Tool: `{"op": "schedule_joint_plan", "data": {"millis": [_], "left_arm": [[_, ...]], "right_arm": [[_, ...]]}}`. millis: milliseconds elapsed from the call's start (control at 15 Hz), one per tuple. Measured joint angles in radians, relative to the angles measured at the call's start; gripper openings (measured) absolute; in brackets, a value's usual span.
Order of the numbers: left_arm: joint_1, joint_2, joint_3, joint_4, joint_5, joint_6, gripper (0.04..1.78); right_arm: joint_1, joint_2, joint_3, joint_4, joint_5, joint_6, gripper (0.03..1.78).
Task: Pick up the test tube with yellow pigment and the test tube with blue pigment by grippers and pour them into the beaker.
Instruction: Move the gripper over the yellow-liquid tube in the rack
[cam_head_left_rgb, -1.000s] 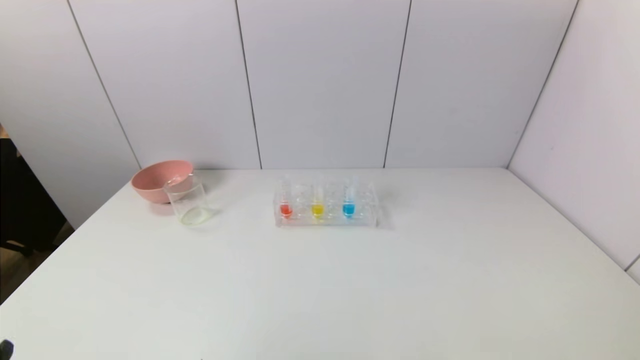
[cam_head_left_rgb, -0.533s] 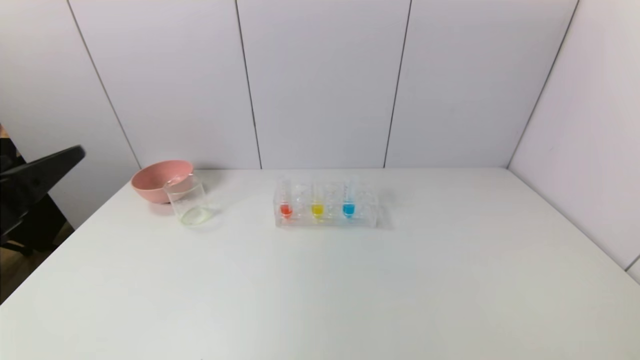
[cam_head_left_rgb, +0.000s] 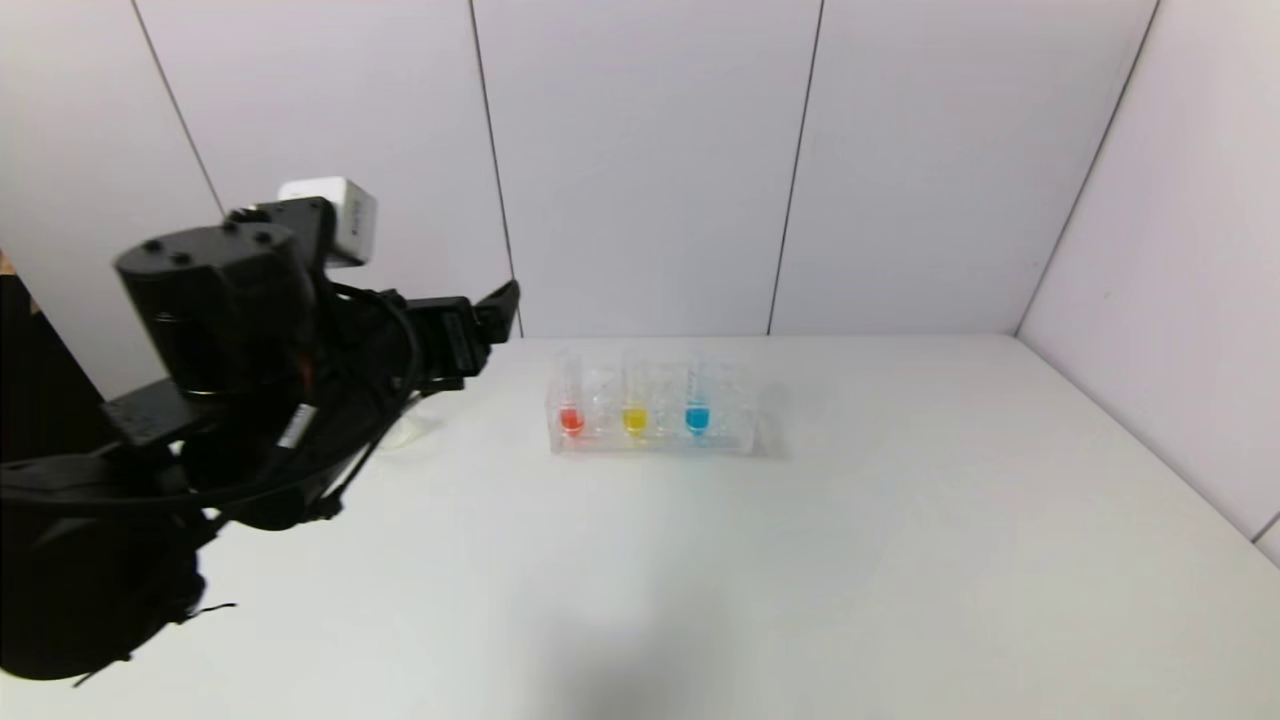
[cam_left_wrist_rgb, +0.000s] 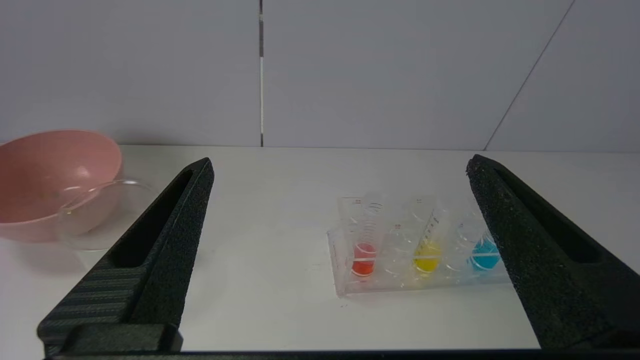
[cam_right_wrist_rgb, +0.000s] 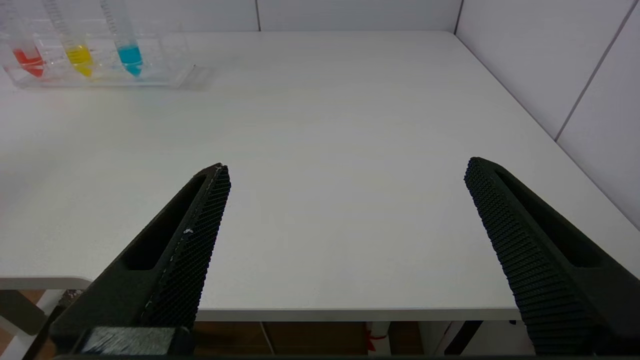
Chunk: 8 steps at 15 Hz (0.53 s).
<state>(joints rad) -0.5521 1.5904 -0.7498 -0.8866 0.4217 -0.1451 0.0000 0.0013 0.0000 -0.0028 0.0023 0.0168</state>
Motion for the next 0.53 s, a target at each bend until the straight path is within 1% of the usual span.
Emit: {"op": "schedule_joint_plan", "data": {"millis": [67,200,333,533], "left_arm": [[-0.038,0.073,-0.021,-0.054,0.031,0.001,1.76],[-0.089,0.19,-0.083,-0.108,0.057,0.001,1.76],[-0.122,0.286,-0.141,-0.123,0.063,0.001,1.76],[-0.146,0.401,-0.191,-0.17,0.062,0.003,1.76]], "right_arm": [[0.0,0.0,0.0,0.0,0.0,0.0,1.71],[0.0,0.0,0.0,0.0,0.0,0.0,1.71],[0.0,0.0,0.0,0.0,0.0,0.0,1.71],[0.0,0.0,0.0,0.0,0.0,0.0,1.71]]}}
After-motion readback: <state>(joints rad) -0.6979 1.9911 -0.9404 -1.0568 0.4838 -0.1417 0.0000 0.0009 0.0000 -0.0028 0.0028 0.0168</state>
